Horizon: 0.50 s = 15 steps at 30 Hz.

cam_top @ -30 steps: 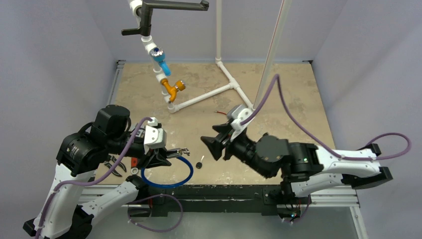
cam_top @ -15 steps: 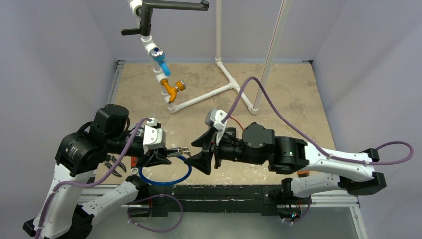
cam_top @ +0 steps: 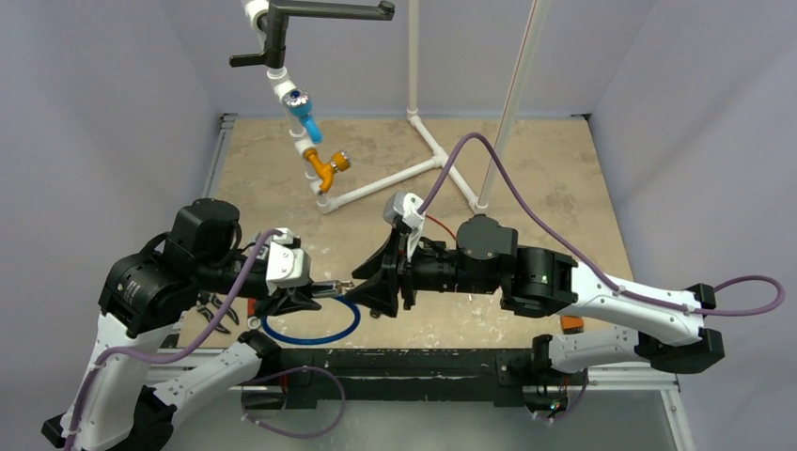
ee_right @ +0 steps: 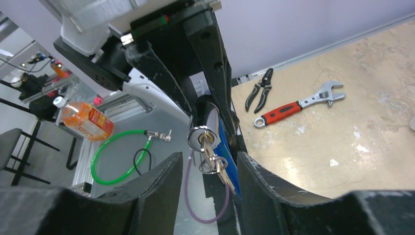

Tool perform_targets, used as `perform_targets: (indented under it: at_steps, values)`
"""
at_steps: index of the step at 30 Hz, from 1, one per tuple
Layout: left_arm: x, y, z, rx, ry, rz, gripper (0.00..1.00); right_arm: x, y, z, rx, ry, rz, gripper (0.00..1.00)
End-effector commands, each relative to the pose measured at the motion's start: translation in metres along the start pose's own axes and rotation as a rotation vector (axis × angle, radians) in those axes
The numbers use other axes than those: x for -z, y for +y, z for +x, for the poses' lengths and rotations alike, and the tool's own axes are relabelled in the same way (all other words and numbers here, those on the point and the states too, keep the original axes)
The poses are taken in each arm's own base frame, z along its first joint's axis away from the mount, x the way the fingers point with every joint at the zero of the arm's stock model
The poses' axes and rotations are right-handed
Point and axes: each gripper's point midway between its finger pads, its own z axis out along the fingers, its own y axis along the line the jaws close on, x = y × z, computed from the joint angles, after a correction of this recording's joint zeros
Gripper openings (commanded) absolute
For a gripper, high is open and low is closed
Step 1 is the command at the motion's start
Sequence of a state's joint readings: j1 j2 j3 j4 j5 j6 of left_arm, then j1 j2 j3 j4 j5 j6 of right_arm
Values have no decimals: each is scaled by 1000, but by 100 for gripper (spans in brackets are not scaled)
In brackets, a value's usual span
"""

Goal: Unlock with the key
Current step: Unlock the lock.

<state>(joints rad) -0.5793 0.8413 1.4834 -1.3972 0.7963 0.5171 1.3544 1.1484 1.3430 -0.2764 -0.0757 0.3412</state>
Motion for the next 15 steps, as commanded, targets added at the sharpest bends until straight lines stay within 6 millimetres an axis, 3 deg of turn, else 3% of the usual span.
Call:
perform_targets:
  at_steps: [1, 9, 15]
  values:
    - [5, -2, -13, -70, -48, -4, 0, 4, 17, -35, 4, -80, -56, 41]
    - [4, 2, -14, -81, -44, -24, 0, -8, 12, -21, -8, -29, -42, 0]
    - [7, 20, -21, -120, -48, -115, 0, -13, -1, -13, -55, -19, 29, 0]
